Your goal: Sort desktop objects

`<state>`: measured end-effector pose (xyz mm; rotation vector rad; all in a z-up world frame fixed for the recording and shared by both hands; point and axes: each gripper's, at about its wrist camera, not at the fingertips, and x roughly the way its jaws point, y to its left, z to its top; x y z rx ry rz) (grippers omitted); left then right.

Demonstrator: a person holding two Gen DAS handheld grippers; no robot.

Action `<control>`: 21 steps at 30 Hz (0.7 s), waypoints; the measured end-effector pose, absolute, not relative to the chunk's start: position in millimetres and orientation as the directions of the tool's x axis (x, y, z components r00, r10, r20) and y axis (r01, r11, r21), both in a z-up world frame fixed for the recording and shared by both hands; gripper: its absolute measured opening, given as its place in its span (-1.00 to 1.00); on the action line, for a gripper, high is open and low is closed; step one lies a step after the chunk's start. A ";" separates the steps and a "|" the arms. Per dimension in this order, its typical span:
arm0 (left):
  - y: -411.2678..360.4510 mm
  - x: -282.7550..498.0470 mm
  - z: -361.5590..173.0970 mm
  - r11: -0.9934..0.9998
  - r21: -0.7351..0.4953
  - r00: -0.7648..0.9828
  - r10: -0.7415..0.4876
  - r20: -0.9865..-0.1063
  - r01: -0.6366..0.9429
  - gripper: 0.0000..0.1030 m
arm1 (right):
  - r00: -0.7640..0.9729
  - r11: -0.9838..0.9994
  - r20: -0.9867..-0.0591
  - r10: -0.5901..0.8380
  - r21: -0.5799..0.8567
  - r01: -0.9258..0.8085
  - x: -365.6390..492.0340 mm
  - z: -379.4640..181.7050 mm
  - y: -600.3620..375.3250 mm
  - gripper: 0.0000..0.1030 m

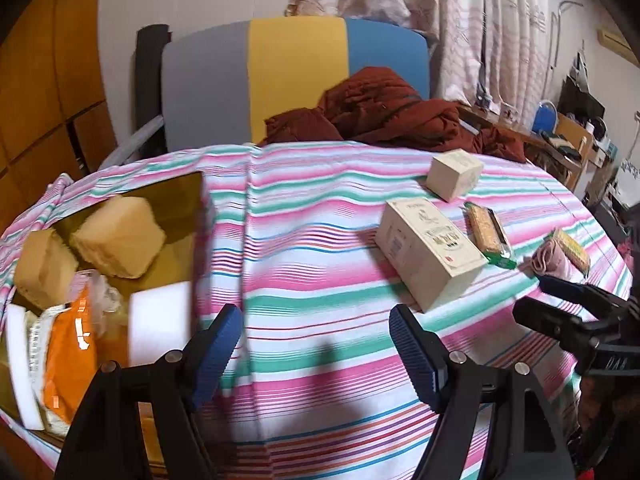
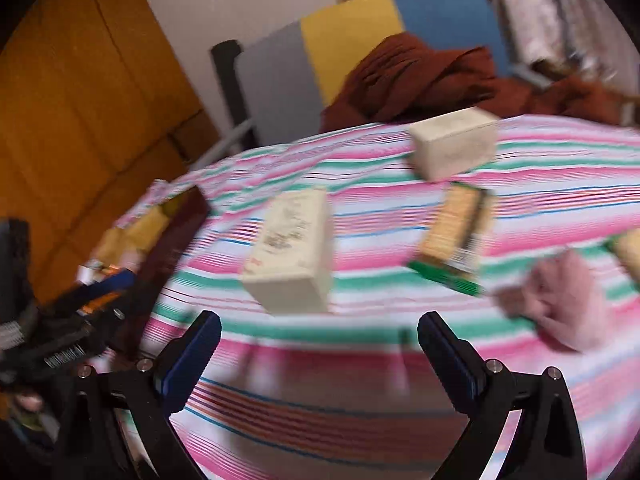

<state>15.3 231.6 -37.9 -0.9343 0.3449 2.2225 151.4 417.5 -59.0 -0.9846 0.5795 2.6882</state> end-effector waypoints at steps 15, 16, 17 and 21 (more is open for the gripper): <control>275.1 8.8 -82.9 -0.709 0.007 -0.432 0.422 -0.797 -0.705 0.51 | -0.621 -0.810 -0.689 0.375 0.083 -0.581 166.3 -78.5 445.4 0.94; 275.8 9.0 -83.5 -0.710 0.013 -0.438 0.419 -0.795 -0.704 0.52 | -0.613 -0.804 -0.697 0.373 0.088 -0.589 165.8 -80.4 447.9 0.94; 276.3 8.8 -84.2 -0.711 0.015 -0.440 0.418 -0.795 -0.703 0.55 | -0.605 -0.797 -0.705 0.369 0.095 -0.596 164.6 -82.2 450.7 0.94; 277.8 6.4 -86.2 -0.728 0.003 -0.441 0.412 -0.797 -0.686 0.63 | -0.585 -0.776 -0.726 0.361 0.114 -0.620 164.7 -87.0 456.2 0.95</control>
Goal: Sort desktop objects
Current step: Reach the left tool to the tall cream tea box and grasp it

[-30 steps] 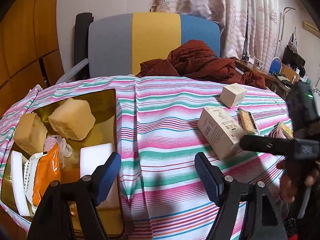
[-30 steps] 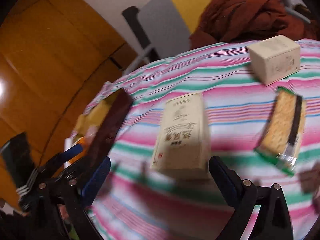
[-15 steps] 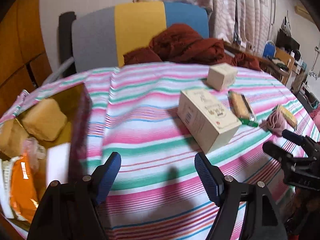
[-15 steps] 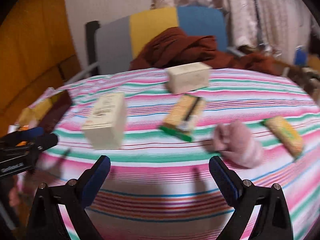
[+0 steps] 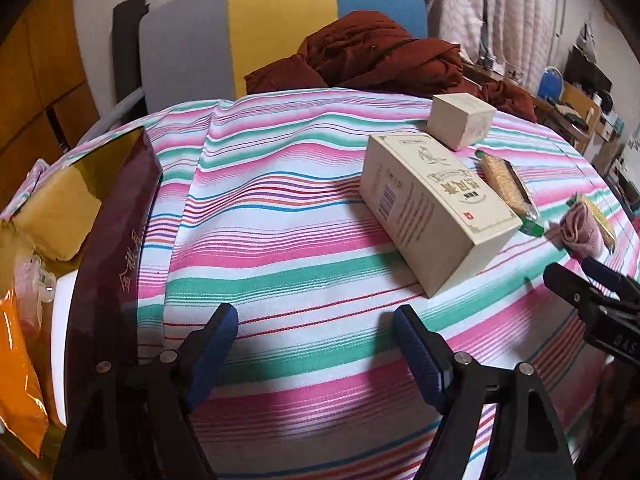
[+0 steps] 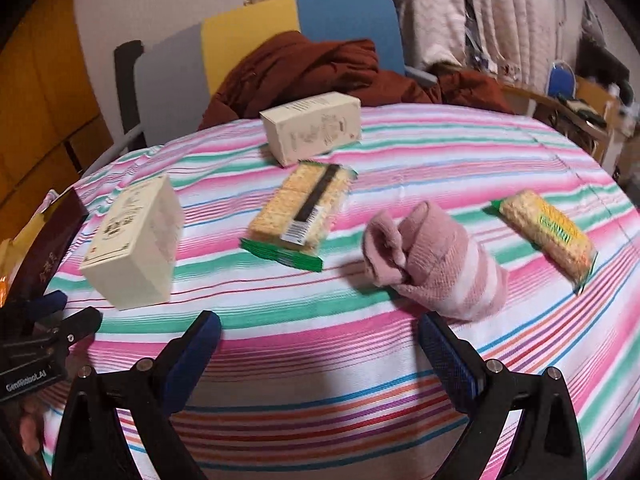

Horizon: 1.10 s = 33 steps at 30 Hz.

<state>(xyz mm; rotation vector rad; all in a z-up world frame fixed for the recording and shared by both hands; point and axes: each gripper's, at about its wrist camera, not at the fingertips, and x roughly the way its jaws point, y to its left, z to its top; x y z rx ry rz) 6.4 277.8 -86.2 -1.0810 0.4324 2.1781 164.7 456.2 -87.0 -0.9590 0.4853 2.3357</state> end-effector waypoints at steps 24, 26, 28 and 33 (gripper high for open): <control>306.7 17.8 -47.2 -0.659 -0.091 -0.373 0.527 -0.763 -0.746 0.46 | -0.610 -0.778 -0.711 0.350 0.142 -0.612 166.7 -89.3 456.0 1.00; 313.4 18.1 -46.2 -0.651 -0.099 -0.360 0.534 -0.765 -0.753 0.45 | -0.614 -0.778 -0.709 0.347 0.149 -0.611 167.3 -89.2 456.3 1.00; 317.7 23.4 -42.6 -0.642 -0.101 -0.362 0.547 -0.755 -0.760 0.46 | -0.619 -0.778 -0.707 0.342 0.157 -0.608 167.8 -89.2 456.9 1.00; 334.5 26.4 -44.4 -0.652 -0.056 -0.394 0.522 -0.757 -0.756 0.48 | -0.627 -0.779 -0.703 0.336 0.166 -0.604 168.1 -89.1 457.4 1.00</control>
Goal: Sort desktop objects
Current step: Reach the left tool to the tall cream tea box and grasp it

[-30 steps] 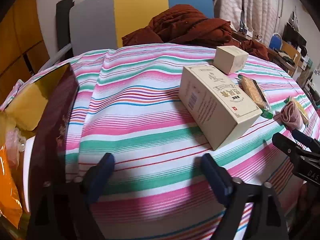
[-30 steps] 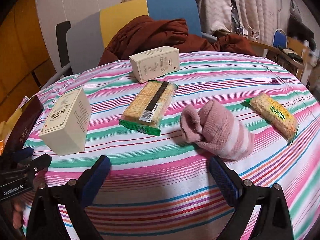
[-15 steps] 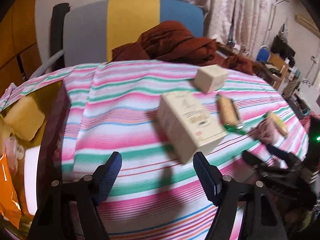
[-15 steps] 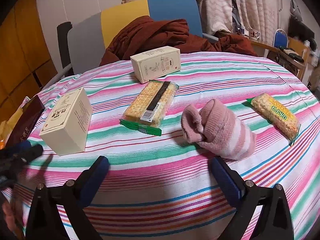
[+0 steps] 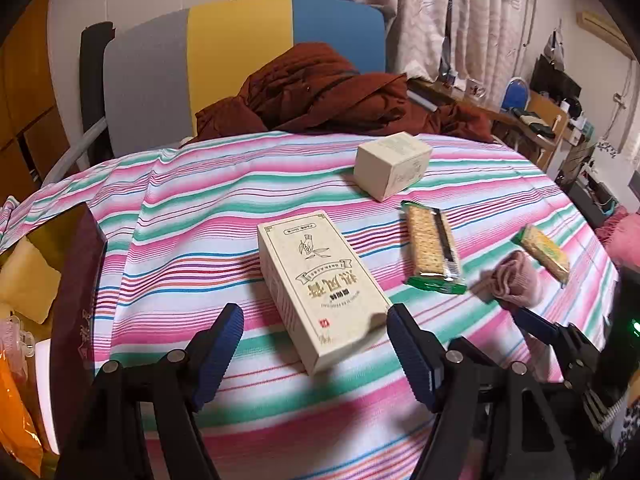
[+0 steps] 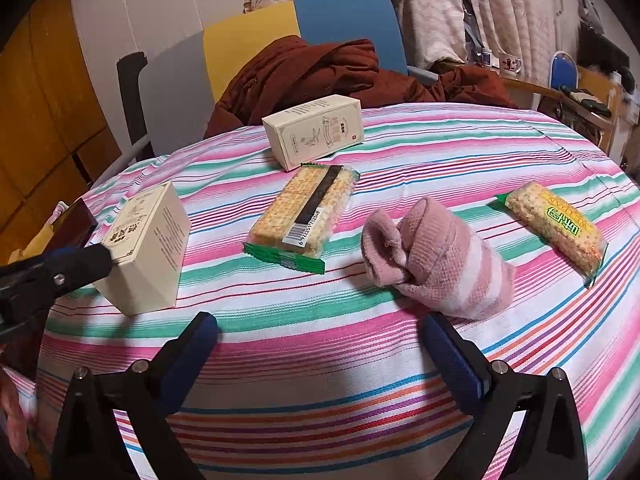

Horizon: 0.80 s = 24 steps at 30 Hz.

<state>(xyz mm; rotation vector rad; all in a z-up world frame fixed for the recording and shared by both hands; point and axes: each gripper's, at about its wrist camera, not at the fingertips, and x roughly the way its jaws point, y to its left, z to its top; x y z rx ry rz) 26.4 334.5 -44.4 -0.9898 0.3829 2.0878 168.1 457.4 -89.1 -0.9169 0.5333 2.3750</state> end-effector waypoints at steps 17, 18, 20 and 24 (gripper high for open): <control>353.7 28.3 -38.9 -0.689 -0.049 -0.413 0.489 -0.768 -0.724 0.40 | -0.651 -0.783 -0.690 0.316 0.197 -0.589 169.9 -88.8 459.8 1.00; 353.9 30.4 -36.2 -0.689 -0.051 -0.417 0.494 -0.763 -0.723 0.39 | -0.652 -0.784 -0.690 0.316 0.198 -0.589 170.0 -88.8 459.8 1.00; 357.4 34.3 -33.8 -0.684 -0.045 -0.419 0.496 -0.761 -0.728 0.39 | -0.655 -0.783 -0.688 0.313 0.203 -0.588 170.5 -88.9 460.0 1.00; 366.6 30.6 -51.0 -0.714 0.059 -0.445 0.369 -0.816 -0.698 0.40 | -0.662 -0.783 -0.683 0.309 0.212 -0.584 171.6 -88.5 460.5 1.00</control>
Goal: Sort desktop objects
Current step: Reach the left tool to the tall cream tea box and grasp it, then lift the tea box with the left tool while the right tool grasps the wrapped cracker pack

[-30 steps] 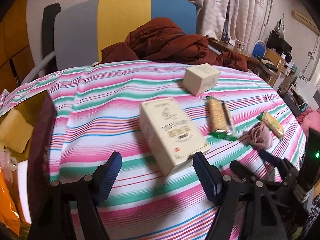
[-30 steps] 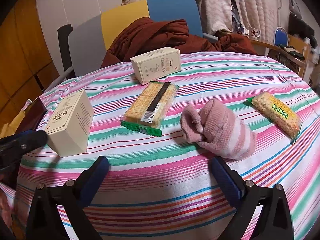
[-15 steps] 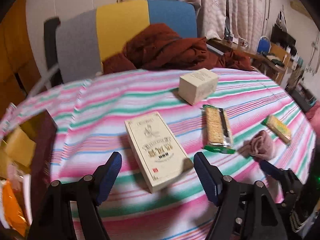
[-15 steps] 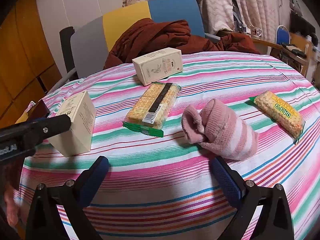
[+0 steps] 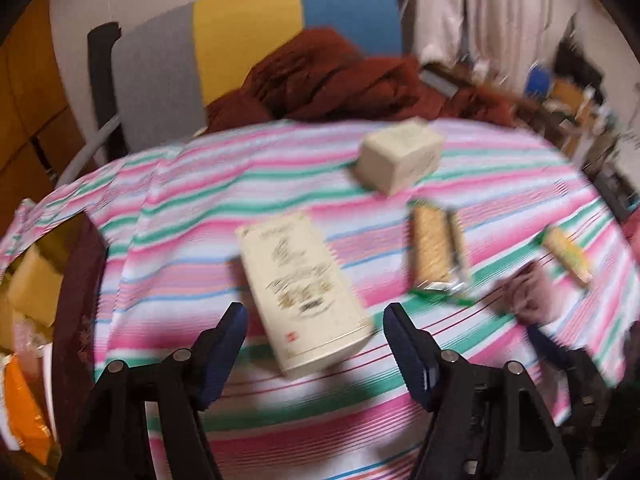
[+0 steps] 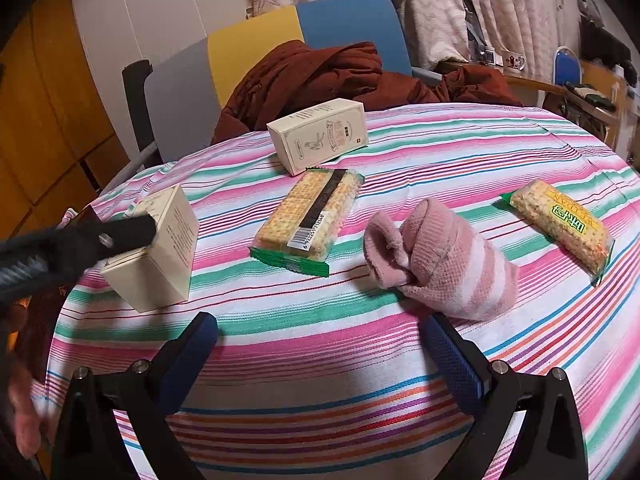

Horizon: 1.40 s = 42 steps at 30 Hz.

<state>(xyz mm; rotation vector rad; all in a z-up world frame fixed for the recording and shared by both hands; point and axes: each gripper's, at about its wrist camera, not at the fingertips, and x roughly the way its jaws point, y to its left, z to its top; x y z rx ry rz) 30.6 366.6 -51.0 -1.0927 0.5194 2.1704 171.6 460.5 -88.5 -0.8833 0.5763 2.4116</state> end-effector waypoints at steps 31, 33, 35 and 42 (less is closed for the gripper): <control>271.9 3.3 -69.0 -0.675 -0.122 -0.355 0.523 -0.775 -0.727 0.04 | -0.461 -0.751 -0.749 0.476 -0.073 -0.656 83.9 -68.7 482.1 0.99; 269.6 3.3 -72.5 -0.673 -0.132 -0.346 0.526 -0.777 -0.728 0.04 | -0.427 -0.743 -0.767 0.480 -0.097 -0.662 73.4 -74.7 486.3 0.98; 268.4 2.5 -74.3 -0.670 -0.141 -0.337 0.531 -0.778 -0.729 0.04 | -0.404 -0.740 -0.778 0.481 -0.114 -0.663 66.9 -79.7 487.6 0.95; 267.5 -1.8 -66.2 -0.651 -0.144 -0.337 0.554 -0.761 -0.745 0.05 | -0.420 -0.757 -0.795 0.438 -0.073 -0.650 68.7 -83.5 487.7 0.47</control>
